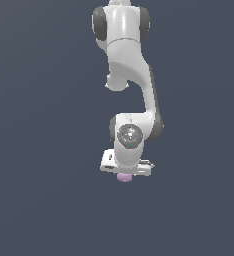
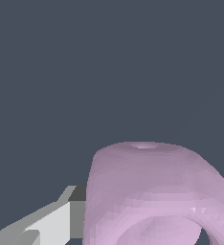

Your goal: Pick up the object and move it to a goal position.

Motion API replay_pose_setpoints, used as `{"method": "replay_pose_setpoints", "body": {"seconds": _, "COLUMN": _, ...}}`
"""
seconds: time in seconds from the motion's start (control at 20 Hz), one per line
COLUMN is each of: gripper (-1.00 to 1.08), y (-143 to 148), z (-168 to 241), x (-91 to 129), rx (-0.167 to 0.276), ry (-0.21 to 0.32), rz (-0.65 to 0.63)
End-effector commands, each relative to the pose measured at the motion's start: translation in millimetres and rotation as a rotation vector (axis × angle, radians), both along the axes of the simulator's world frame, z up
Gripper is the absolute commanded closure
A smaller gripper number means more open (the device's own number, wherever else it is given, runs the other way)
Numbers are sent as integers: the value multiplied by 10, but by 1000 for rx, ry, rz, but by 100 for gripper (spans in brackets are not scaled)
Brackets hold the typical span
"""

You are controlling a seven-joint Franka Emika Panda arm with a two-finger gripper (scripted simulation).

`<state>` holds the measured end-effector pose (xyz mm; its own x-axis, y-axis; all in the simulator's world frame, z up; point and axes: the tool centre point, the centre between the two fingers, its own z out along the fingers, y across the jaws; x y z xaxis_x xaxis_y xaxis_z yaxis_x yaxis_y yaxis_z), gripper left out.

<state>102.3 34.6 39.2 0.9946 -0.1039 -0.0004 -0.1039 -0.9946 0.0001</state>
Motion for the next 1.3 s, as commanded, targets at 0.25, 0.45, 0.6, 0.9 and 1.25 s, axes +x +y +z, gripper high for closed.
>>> {"method": "replay_pose_setpoints", "body": {"seconds": 0.25, "gripper": 108, "y": -11, "z": 21, "x": -6, "rx": 0, "ry": 0, "rz": 0}}
{"method": "replay_pose_setpoints", "body": {"seconds": 0.45, "gripper": 108, "y": -64, "z": 104, "x": -36, "rx": 0, "ry": 0, "rz": 0}}
{"method": "replay_pose_setpoints", "body": {"seconds": 0.6, "gripper": 108, "y": -132, "z": 213, "x": -75, "rx": 0, "ry": 0, "rz": 0}}
{"method": "replay_pose_setpoints", "body": {"seconds": 0.9, "gripper": 108, "y": -358, "z": 566, "x": -198, "rx": 0, "ry": 0, "rz": -1}}
{"method": "replay_pose_setpoints", "body": {"seconds": 1.25, "gripper": 108, "y": -765, "z": 1220, "x": -422, "rx": 1, "ry": 0, "rz": -1}}
